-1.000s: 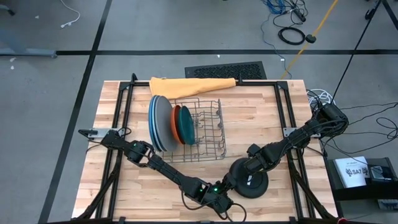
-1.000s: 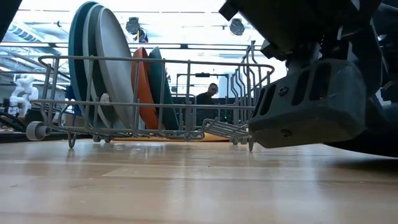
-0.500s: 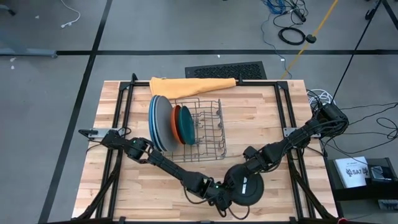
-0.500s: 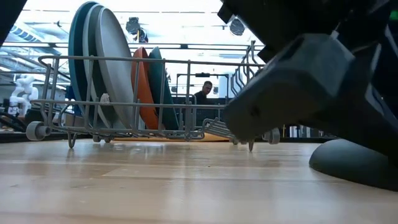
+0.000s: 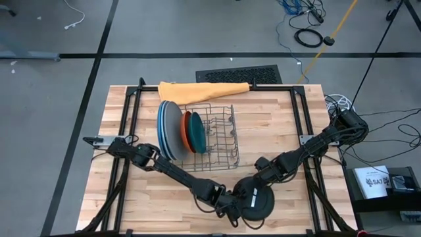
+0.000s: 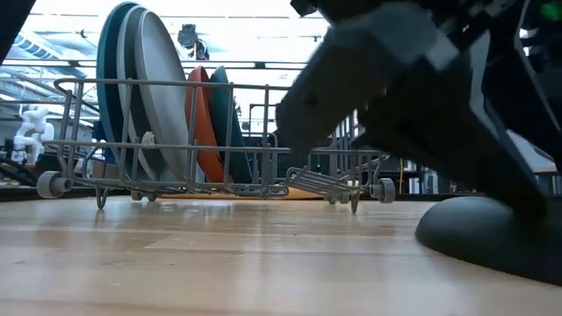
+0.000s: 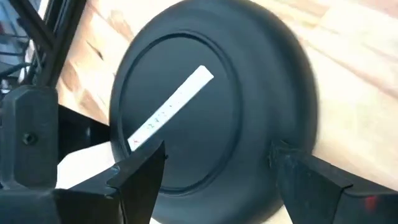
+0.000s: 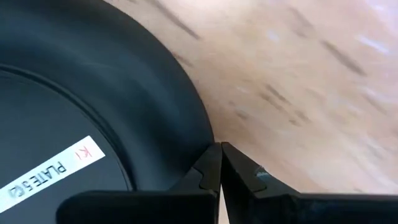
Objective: Sort dishes
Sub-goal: Put the black plate in the dish rack
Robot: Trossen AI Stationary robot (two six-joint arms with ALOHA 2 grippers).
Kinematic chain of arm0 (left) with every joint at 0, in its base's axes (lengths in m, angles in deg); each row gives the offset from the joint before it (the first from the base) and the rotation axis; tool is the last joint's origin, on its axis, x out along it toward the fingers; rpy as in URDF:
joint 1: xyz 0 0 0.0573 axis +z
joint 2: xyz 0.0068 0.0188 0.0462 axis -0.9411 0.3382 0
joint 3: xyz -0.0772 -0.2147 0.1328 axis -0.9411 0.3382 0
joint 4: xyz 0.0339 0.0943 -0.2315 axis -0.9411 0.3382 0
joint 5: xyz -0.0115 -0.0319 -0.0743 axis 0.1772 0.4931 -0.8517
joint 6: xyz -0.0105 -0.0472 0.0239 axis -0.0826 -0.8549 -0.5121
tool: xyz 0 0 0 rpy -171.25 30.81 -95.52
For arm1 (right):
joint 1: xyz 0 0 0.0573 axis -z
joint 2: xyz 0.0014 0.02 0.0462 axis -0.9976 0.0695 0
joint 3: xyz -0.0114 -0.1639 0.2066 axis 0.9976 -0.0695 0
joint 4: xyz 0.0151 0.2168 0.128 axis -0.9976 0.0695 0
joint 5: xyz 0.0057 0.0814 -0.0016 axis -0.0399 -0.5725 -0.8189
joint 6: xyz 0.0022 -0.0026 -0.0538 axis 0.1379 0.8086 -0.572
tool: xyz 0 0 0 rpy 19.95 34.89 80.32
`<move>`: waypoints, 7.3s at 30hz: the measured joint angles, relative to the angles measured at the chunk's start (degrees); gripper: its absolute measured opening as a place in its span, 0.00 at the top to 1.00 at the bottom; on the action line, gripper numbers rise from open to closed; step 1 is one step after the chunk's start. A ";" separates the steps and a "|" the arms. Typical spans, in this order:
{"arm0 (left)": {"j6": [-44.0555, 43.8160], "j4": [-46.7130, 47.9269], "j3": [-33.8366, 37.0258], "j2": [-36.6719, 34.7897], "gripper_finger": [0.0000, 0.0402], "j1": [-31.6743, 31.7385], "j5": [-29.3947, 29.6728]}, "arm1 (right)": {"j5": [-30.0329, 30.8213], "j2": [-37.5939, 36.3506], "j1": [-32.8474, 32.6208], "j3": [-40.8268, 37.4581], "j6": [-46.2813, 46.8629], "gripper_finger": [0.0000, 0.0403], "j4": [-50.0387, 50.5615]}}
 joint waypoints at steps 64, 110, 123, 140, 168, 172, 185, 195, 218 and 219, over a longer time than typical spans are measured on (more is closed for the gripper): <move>-71.73 7.11 16.03 -6.78 0.99 -1.28 -15.20 | 13.95 6.25 -20.12 0.63 11.99 1.00 1.21; -64.81 -4.11 12.01 -7.28 0.99 2.10 -8.61 | 24.37 7.50 -18.34 14.04 2.69 1.00 12.19; -62.73 3.87 11.81 -8.93 0.99 2.42 -14.07 | 18.89 7.61 -18.46 14.70 5.04 1.00 16.34; -59.60 1.52 12.33 -5.39 0.99 3.04 -11.40 | 2.57 16.80 -22.80 15.10 14.49 1.00 10.14; -53.75 -7.03 11.65 -6.09 0.99 3.78 -12.51 | 21.76 16.55 -22.36 22.21 5.85 1.00 16.19; -53.74 -6.15 11.42 -6.09 0.99 3.76 -13.29 | 21.39 16.24 -21.99 24.37 4.90 1.00 18.64; -58.28 15.02 11.39 -20.64 0.99 -0.78 -9.82 | 25.55 16.33 -22.21 24.84 1.77 1.00 13.01; -71.90 20.81 11.78 -23.70 0.99 -13.16 4.86 | 39.65 17.73 -20.58 24.86 -20.94 1.00 -6.46; -113.27 6.33 40.87 -23.48 0.61 -32.08 30.12 | 42.81 27.85 -15.47 24.79 -42.69 0.53 -22.23; -111.46 6.57 40.87 -23.48 0.56 -32.27 30.14 | 42.58 27.85 -15.26 24.79 -43.78 0.50 -22.48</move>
